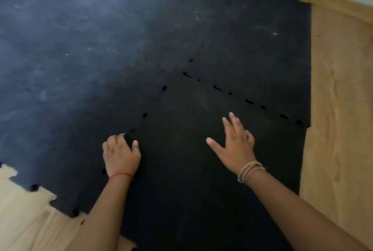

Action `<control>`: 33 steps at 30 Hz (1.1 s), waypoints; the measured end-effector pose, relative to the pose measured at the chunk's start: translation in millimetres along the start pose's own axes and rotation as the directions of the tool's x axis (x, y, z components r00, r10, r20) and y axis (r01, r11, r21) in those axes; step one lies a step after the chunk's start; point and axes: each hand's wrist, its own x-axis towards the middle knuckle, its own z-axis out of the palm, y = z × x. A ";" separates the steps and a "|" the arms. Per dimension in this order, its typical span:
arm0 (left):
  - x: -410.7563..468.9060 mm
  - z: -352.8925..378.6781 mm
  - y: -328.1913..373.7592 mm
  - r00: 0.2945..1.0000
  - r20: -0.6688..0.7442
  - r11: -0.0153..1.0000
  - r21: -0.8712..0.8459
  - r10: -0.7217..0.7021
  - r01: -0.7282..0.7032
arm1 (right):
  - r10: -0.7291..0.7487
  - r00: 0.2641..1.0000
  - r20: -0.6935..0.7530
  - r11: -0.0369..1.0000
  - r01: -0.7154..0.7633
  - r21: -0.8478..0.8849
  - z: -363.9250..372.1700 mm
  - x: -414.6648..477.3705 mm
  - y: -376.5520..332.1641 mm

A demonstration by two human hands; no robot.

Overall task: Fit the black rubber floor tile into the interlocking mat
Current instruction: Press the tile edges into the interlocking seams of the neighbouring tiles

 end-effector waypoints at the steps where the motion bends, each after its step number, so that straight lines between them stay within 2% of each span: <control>1: 0.1 0.3 1.1 1.000 -0.002 1.000 -0.006 -0.012 0.012 | -0.096 0.995 0.002 0.995 0.096 -0.040 -2.3 15.0 -13.5; 6: -5.5 -0.9 -3.3 0.999 -0.030 1.000 -0.010 0.028 -0.029 | -0.440 0.886 0.143 0.887 0.454 -0.085 13.9 70.4 -105.7; 8: -26.7 -0.7 -18.0 0.994 -0.086 0.997 -0.016 -0.070 0.069 | -0.510 0.828 0.232 0.819 0.550 -0.164 32.5 83.3 -141.5; 10: -54.5 2.3 -42.5 0.952 -0.175 0.968 -0.071 -0.251 0.242 | -0.540 0.784 0.305 0.749 0.613 -0.252 51.8 88.8 -168.0; 12: -76.7 7.0 -62.9 0.926 -0.195 0.946 -0.085 -0.324 0.313 | -0.561 0.750 0.350 0.706 0.654 -0.271 69.4 86.1 -177.3; 17: -79.1 15.4 -76.5 0.943 -0.171 0.958 -0.075 -0.285 0.276 | -0.662 0.723 0.198 0.682 0.690 -0.241 86.2 64.8 -150.2; 23: -95.9 25.0 -84.9 0.935 -0.207 0.957 -0.082 -0.288 0.277 | -0.656 0.711 0.254 0.636 0.701 -0.322 86.3 41.6 -147.8; 27: -93.2 26.3 -86.6 0.931 -0.248 0.963 -0.104 -0.269 0.250 | -0.650 0.733 0.201 0.671 0.678 -0.301 90.6 43.3 -151.0; 30: -84.6 20.9 -98.2 0.921 -0.330 0.978 -0.114 -0.206 0.177 | -0.646 0.746 0.164 0.690 0.662 -0.292 92.7 40.3 -150.5; 33: -81.8 13.8 -106.7 0.946 -0.288 0.988 -0.069 -0.149 0.135 | -0.651 0.745 0.145 0.694 0.662 -0.284 91.8 35.3 -145.4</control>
